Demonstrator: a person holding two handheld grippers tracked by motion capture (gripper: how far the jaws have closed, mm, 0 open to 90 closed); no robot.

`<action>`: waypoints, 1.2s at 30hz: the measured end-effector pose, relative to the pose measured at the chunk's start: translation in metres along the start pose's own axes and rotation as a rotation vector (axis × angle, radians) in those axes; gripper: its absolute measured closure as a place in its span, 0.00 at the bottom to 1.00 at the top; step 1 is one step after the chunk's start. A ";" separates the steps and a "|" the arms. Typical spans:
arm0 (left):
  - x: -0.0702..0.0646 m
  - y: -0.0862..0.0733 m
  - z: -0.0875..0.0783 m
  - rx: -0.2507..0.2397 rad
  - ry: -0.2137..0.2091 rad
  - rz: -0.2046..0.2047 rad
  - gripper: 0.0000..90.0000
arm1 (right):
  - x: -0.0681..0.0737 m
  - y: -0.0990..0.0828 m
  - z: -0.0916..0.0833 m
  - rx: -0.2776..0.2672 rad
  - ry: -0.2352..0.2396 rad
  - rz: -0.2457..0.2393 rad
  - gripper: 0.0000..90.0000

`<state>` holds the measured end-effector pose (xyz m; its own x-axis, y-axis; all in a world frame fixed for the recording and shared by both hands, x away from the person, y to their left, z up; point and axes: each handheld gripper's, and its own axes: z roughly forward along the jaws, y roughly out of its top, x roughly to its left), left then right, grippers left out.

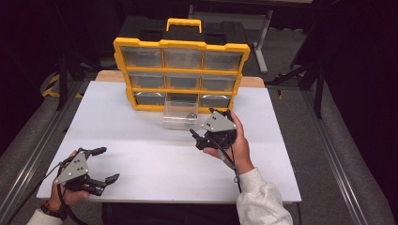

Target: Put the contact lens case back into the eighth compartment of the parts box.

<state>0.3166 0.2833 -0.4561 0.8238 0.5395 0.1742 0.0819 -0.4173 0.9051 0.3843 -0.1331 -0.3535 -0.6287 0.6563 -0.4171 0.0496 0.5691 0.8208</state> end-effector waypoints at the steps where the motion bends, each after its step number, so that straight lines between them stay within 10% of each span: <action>1: 0.000 0.000 0.000 0.001 0.001 0.000 0.04 | 0.000 -0.001 -0.001 -0.002 -0.001 0.002 0.14; 36: -0.001 0.000 0.001 0.006 0.008 0.006 0.04 | 0.007 -0.030 -0.033 0.013 0.003 -0.020 0.14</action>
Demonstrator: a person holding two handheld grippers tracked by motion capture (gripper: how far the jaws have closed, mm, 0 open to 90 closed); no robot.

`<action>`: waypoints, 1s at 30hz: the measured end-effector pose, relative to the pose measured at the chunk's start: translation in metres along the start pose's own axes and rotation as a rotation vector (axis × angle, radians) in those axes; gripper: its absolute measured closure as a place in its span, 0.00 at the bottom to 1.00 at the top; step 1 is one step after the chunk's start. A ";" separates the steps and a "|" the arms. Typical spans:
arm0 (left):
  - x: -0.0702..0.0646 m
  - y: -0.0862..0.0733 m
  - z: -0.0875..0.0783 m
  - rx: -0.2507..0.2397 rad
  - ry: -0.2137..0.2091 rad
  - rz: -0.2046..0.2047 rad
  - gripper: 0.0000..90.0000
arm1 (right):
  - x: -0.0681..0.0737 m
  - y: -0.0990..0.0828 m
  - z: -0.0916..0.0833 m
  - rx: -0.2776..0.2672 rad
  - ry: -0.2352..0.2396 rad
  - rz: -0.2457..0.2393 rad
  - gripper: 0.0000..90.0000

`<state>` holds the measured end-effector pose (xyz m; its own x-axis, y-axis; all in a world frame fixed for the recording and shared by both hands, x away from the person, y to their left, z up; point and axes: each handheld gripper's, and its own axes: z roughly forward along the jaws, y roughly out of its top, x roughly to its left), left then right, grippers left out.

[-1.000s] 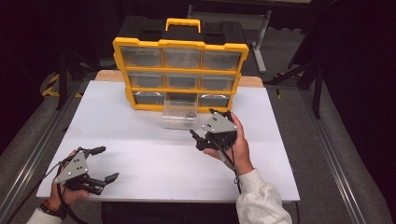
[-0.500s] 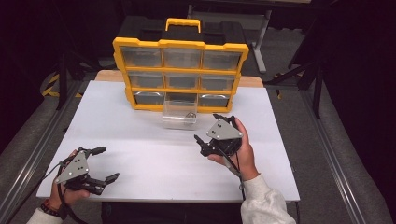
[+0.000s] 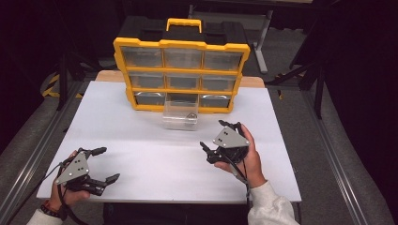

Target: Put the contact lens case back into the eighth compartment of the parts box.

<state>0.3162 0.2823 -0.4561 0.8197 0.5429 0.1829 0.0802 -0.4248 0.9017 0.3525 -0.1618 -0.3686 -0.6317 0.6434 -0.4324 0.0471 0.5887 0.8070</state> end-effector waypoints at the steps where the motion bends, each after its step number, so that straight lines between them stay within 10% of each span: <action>1: 0.000 0.000 0.000 0.001 0.000 0.001 0.04 | 0.001 -0.001 -0.001 0.001 0.000 -0.002 0.14; 30: -0.001 0.000 0.001 0.010 0.009 0.010 0.04 | 0.008 -0.057 -0.021 0.014 -0.018 0.029 0.14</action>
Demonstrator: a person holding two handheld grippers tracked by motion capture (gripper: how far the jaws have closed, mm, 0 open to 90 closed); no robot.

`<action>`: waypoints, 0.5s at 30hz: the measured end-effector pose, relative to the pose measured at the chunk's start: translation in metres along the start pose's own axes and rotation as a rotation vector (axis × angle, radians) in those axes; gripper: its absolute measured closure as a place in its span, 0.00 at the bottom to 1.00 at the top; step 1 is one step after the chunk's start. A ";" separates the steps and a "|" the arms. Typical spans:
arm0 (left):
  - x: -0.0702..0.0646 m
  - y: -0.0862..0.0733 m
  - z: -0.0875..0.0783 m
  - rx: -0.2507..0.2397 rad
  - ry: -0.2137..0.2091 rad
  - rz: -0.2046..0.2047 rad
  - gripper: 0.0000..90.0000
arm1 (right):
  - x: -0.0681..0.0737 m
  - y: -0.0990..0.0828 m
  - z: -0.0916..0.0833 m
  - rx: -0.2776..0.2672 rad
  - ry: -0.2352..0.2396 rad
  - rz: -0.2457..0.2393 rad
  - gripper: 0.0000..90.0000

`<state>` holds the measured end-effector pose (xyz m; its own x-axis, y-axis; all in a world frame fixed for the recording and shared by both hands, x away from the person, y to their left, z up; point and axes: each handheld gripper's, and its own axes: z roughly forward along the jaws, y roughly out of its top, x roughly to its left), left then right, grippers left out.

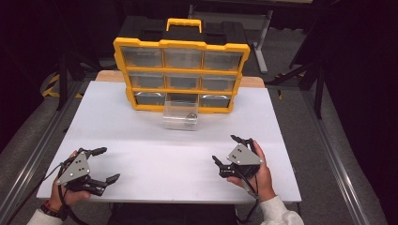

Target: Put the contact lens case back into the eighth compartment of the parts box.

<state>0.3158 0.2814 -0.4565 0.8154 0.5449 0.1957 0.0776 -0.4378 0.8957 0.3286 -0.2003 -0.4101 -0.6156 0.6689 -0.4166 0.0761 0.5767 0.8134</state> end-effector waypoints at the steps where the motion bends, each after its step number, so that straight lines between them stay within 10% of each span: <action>1: 0.000 0.000 0.000 0.000 0.002 0.001 0.04 | 0.000 -0.004 -0.001 0.007 -0.002 0.000 0.14; 15: 0.001 0.000 0.000 0.001 0.005 0.000 0.04 | -0.004 -0.039 -0.017 -0.001 -0.017 0.048 0.12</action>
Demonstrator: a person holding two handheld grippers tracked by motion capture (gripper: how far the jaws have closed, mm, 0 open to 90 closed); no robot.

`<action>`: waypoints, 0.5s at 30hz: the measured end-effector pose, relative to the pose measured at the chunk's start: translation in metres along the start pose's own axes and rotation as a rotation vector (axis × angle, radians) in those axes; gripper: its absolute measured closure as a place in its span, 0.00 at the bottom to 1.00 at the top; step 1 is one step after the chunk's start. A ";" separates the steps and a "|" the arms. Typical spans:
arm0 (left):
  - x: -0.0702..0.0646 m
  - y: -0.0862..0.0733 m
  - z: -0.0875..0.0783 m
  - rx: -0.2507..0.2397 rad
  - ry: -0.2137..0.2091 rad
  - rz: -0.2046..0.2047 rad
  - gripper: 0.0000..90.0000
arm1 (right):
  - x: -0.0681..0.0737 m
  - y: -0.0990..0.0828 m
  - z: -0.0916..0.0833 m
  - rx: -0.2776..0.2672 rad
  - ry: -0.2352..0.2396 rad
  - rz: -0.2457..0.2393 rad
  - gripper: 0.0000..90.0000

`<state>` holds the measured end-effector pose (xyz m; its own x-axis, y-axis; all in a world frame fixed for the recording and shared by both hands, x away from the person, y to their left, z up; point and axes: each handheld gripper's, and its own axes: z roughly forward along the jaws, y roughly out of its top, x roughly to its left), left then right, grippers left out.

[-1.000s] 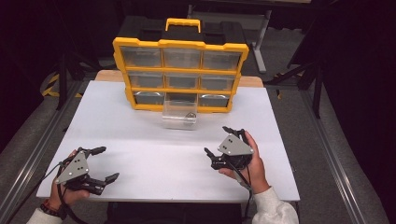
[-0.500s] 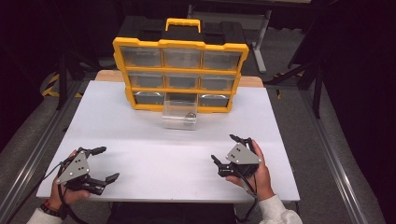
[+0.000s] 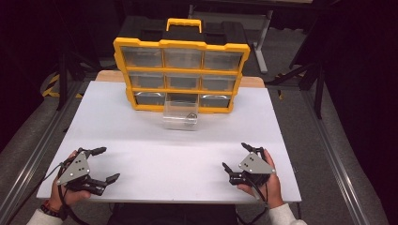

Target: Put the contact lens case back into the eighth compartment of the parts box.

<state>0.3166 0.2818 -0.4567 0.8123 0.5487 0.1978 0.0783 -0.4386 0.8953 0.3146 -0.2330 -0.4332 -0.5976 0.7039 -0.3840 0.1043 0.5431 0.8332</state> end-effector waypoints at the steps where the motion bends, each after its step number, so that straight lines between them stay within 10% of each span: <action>1: 0.000 0.000 0.000 0.000 0.001 -0.001 0.04 | 0.000 -0.002 -0.001 0.000 -0.003 0.003 0.12; 15: 0.002 0.001 0.002 -0.001 0.008 -0.001 0.04 | -0.001 -0.031 -0.004 -0.023 -0.014 0.080 0.09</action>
<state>0.3194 0.2815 -0.4560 0.8078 0.5547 0.1995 0.0791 -0.4374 0.8958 0.3088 -0.2523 -0.4567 -0.5769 0.7510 -0.3212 0.1330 0.4743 0.8702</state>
